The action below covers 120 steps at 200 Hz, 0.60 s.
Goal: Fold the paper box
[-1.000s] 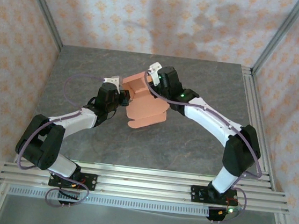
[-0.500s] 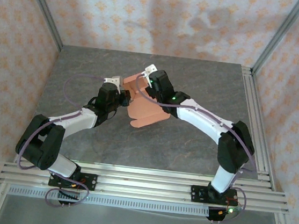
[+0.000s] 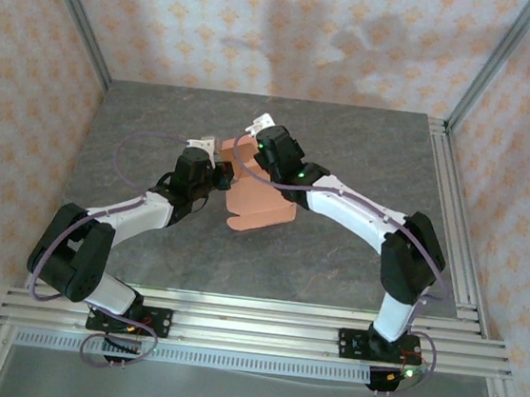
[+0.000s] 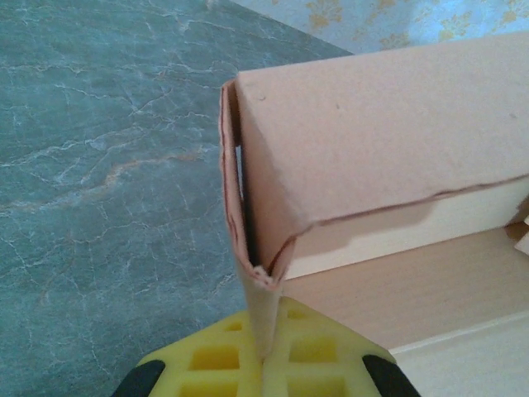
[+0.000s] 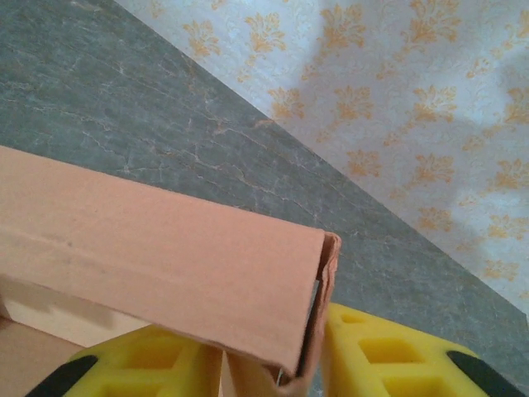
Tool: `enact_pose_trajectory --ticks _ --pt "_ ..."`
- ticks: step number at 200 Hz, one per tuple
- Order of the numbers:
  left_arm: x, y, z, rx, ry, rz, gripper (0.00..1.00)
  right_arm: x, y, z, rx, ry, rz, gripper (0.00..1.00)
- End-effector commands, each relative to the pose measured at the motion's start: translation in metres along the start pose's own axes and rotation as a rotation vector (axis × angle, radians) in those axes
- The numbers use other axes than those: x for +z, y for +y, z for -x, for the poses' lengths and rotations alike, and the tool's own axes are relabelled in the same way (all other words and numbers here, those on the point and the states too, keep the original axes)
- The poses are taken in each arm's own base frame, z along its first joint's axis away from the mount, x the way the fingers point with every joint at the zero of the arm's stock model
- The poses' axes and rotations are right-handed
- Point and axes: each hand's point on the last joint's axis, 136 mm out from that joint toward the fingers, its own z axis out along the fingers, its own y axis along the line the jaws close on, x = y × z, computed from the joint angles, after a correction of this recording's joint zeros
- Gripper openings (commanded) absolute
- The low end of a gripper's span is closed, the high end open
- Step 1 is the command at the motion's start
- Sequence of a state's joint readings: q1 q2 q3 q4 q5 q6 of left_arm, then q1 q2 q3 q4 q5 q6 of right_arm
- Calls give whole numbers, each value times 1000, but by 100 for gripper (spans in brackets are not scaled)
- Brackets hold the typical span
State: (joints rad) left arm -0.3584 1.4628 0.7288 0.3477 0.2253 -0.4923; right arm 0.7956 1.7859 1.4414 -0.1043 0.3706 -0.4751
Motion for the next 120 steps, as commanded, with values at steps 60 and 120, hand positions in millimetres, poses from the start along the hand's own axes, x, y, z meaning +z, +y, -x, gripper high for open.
enact_pose_trajectory --ticks 60,120 --pt "-13 -22 27 8 -76 -63 0 5 -3 5 7 14 -13 15" --pt "-10 -23 30 -29 -71 -51 0 13 -8 1 -74 29 -184 8"
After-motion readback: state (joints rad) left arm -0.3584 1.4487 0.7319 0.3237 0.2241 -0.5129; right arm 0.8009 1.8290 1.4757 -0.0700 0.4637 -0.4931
